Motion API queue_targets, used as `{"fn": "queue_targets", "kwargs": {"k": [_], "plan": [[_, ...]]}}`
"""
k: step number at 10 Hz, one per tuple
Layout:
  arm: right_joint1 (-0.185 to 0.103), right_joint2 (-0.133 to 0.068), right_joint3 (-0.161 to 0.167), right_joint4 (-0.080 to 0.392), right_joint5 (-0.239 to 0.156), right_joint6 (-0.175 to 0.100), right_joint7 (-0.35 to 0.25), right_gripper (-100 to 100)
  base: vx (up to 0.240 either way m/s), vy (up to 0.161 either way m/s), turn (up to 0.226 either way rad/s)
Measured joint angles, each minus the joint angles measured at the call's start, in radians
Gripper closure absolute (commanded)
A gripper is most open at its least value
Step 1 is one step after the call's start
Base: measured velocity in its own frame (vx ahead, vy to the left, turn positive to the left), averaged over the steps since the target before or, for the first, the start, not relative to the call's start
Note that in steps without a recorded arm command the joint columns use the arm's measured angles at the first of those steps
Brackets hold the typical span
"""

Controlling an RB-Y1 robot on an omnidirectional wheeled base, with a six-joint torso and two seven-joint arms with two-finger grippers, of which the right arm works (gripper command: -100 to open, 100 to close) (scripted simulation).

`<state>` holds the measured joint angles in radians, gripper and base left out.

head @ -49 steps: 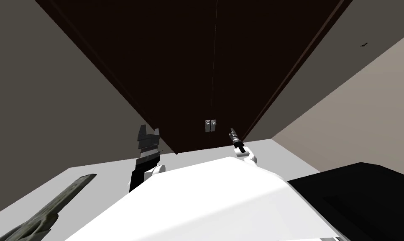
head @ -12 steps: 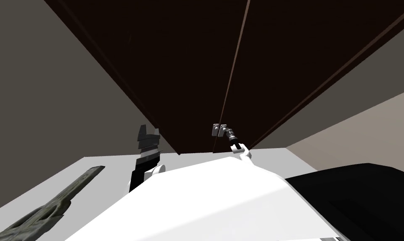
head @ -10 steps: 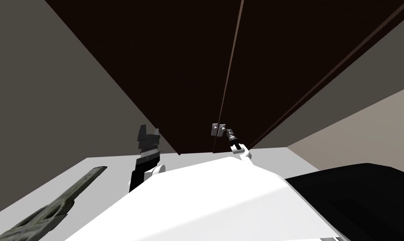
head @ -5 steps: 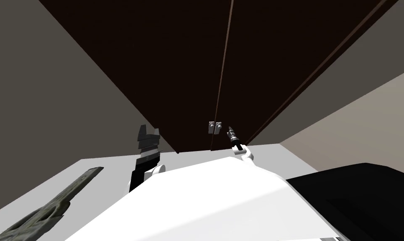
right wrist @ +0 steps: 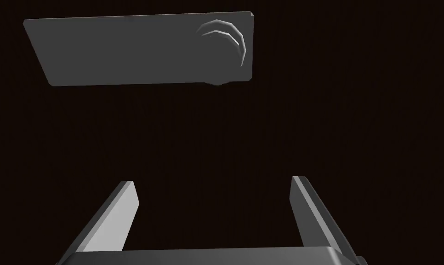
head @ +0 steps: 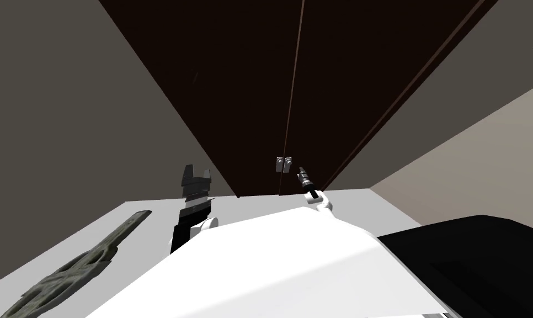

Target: Pull the door open

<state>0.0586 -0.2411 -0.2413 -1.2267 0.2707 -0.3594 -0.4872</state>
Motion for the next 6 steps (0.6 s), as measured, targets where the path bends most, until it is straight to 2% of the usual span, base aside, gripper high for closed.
{"fn": "queue_targets", "kwargs": {"k": [1,2,3,4,6], "plan": [[0.005,0.012,0.019,-0.031,0.005,0.010,-0.005,-100,-0.064,0.052,0.027],[0.006,0.014,0.021,-0.035,0.006,0.012,-0.006,-100,-0.007,-0.041,-0.193],[0.019,0.004,0.008,-0.036,0.002,0.017,-0.006,-100,0.020,-0.098,-0.161],[0.023,0.002,-0.012,-0.011,0.000,0.010,0.002,-100,0.048,-0.130,-0.140],[0.031,-0.016,-0.044,0.011,-0.009,0.014,0.010,-100,0.111,-0.117,-0.045]]}}
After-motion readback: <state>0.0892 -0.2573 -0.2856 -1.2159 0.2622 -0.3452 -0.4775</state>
